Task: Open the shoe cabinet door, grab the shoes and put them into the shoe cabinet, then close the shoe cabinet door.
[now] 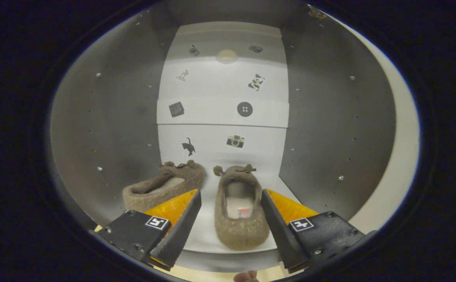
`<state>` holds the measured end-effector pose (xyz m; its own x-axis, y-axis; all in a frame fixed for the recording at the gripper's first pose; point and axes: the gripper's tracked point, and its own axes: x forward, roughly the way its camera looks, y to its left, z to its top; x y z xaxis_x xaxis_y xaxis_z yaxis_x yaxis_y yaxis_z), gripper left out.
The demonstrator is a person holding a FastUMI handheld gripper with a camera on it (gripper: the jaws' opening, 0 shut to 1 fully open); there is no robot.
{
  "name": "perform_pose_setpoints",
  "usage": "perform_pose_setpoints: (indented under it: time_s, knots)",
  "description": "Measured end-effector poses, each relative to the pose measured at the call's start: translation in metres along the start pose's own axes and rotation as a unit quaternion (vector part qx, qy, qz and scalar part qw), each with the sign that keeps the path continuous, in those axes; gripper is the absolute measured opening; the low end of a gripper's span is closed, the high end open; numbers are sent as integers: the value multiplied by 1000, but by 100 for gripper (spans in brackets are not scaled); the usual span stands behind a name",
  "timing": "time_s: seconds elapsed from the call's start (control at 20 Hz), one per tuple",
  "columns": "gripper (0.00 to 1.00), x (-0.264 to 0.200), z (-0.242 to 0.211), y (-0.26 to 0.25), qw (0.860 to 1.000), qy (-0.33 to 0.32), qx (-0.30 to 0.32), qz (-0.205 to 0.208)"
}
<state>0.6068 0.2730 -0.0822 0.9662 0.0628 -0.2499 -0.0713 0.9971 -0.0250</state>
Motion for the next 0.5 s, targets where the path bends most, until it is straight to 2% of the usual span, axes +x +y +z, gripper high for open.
perform_pose_setpoints:
  time_s: [0.15, 0.3, 0.5]
  knots:
    - [97, -48, 1, 14, 999, -13, 27, 27]
    - [97, -106, -1, 17, 998, -10, 62, 27]
    - [98, -186, -15, 31, 994, -11, 96, 48]
